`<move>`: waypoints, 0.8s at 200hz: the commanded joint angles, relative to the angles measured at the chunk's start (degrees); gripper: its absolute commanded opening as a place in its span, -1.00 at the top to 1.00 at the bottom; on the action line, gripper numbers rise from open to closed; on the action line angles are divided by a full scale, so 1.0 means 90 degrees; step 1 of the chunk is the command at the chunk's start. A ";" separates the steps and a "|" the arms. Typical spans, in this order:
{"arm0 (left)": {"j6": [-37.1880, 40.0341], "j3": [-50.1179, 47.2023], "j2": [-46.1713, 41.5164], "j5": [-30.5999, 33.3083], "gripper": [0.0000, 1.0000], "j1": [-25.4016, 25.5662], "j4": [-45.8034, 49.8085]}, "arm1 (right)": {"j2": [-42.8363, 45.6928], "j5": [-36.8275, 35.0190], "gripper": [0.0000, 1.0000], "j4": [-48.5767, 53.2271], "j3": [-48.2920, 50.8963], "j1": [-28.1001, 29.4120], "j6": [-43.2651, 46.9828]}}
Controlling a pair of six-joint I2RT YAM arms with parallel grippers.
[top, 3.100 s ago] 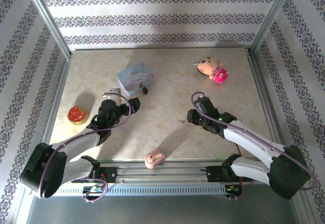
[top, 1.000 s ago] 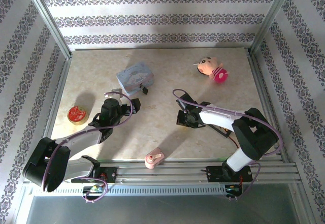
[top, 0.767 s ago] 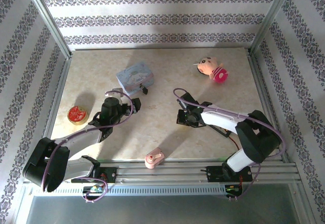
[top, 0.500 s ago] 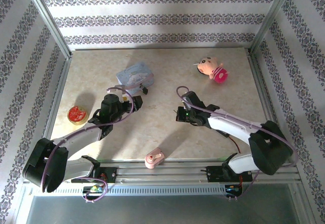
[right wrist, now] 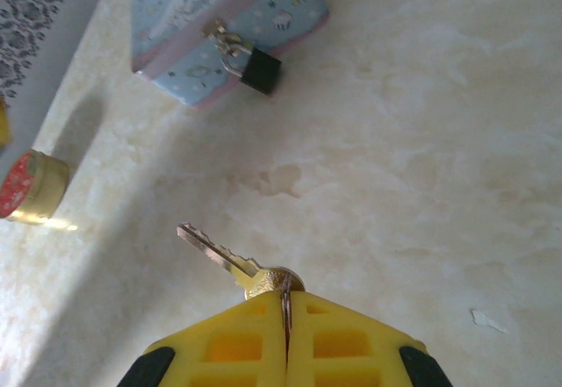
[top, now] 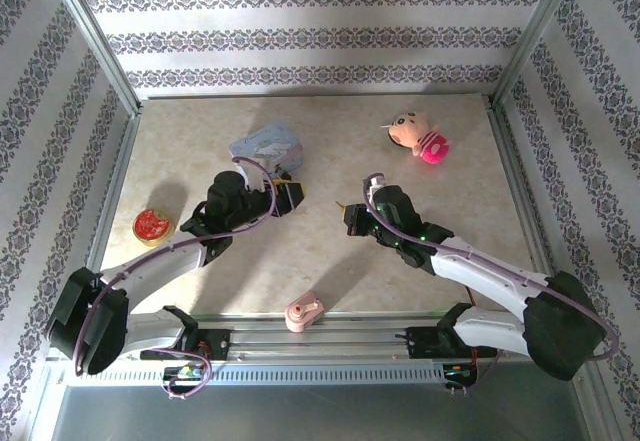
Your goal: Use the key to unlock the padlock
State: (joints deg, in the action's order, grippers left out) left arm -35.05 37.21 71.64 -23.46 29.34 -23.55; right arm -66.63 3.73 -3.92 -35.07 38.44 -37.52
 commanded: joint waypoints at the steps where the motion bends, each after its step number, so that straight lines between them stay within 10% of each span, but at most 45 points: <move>1: -0.0284 0.0342 0.0242 -0.0616 -0.09 0.0221 -0.0201 | 0.0144 -0.0131 1.00 -0.0325 0.0059 0.0084 0.0096; 160: 0.0095 0.1235 0.1541 -0.1202 0.07 0.0785 0.0283 | 0.0304 -0.0219 1.00 -0.0403 -0.0098 0.0211 0.0204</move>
State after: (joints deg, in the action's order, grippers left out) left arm -35.20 46.65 84.84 -33.50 35.59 -21.96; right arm -65.23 2.61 -6.28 -35.07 39.55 -36.80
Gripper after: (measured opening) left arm 0.468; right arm 0.043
